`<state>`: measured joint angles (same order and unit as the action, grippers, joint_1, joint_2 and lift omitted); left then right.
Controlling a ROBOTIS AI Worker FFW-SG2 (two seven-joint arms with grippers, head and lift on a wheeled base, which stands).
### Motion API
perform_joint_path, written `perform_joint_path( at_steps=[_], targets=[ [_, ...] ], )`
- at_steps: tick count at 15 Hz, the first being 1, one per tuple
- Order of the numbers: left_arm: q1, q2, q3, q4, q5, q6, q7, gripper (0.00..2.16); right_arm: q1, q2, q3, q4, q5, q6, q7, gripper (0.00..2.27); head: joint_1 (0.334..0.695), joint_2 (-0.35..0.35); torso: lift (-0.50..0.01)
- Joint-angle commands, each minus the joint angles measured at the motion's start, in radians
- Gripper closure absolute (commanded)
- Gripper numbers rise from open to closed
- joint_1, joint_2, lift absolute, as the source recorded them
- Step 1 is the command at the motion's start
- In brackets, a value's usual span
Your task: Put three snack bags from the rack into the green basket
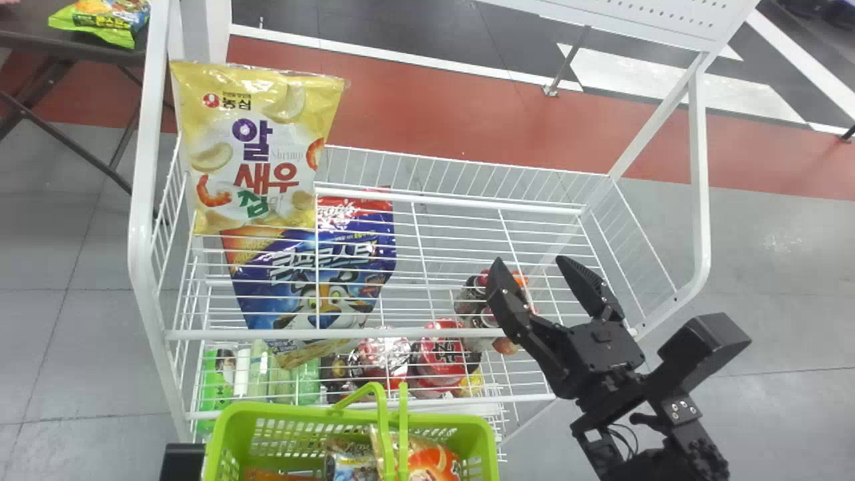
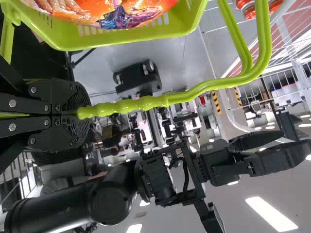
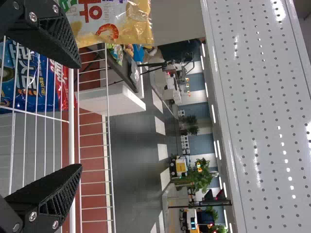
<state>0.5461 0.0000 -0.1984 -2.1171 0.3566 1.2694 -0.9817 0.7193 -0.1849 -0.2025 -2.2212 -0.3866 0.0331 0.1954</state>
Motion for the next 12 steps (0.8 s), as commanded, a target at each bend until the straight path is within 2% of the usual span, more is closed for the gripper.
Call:
perform_joint_path(
  at_steps=[1, 12],
  targets=[
    [0.0, -0.003, 0.001, 0.0, 0.001, 0.0, 0.0, 1.39, -0.001, -0.001, 0.0, 0.0, 0.0, -0.003, 0.001, 0.08, 0.695, -0.35, 0.0],
    [0.003, -0.003, 0.002, 0.0, 0.001, 0.003, 0.0, 1.39, 0.0, -0.001, -0.003, 0.003, -0.006, -0.009, 0.002, 0.08, 0.695, -0.35, 0.0]
  ],
)
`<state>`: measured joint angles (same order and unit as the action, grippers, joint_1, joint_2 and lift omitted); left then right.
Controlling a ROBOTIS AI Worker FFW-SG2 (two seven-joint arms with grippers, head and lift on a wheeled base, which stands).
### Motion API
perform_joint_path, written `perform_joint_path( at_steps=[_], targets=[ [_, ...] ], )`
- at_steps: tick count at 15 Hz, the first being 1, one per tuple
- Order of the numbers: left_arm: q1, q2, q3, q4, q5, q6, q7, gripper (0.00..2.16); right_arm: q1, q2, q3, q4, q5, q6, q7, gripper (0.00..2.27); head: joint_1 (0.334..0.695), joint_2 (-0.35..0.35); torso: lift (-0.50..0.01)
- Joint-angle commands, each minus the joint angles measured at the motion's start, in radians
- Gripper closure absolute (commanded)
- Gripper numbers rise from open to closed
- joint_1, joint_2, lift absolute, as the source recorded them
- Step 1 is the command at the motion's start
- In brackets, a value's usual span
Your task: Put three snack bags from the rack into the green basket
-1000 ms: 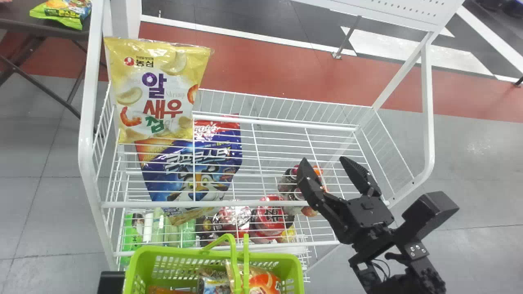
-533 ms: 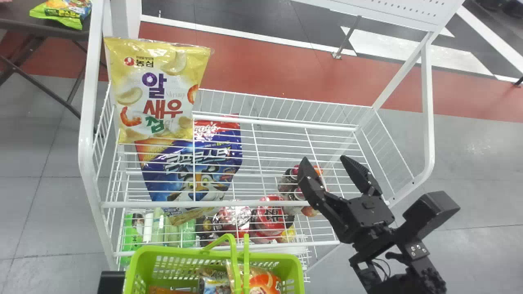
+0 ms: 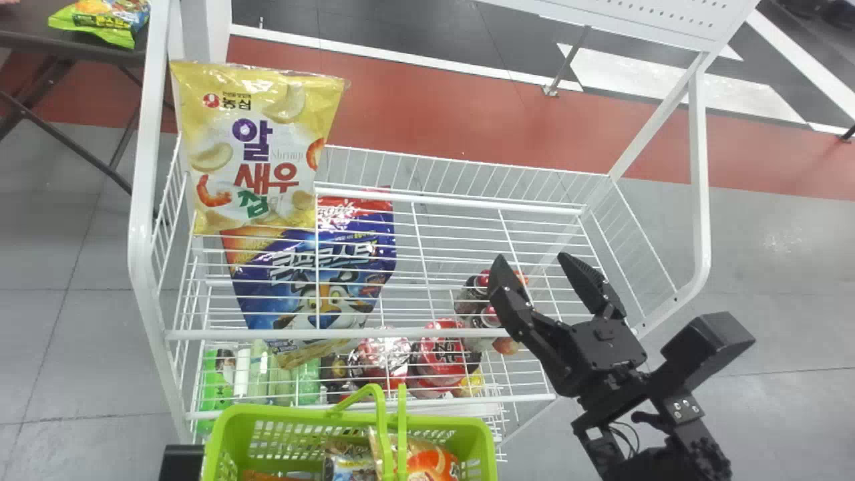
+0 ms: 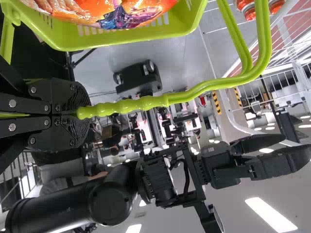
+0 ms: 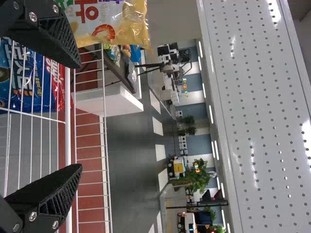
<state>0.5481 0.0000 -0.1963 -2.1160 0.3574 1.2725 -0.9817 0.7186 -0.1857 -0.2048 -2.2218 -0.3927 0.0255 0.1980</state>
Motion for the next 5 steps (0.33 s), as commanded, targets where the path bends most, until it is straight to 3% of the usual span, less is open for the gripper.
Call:
perform_joint_path(
  at_steps=[1, 5],
  targets=[
    [0.001, -0.003, 0.0, -0.001, 0.0, 0.0, 0.0, 1.39, 0.001, 0.0, -0.001, 0.007, 0.0, 0.001, 0.003, 0.08, 0.695, -0.35, 0.0],
    [0.003, -0.003, 0.0, -0.001, 0.0, 0.0, -0.002, 1.39, 0.001, 0.0, -0.002, 0.007, -0.005, -0.002, 0.006, 0.08, 0.695, -0.35, 0.0]
  ],
)
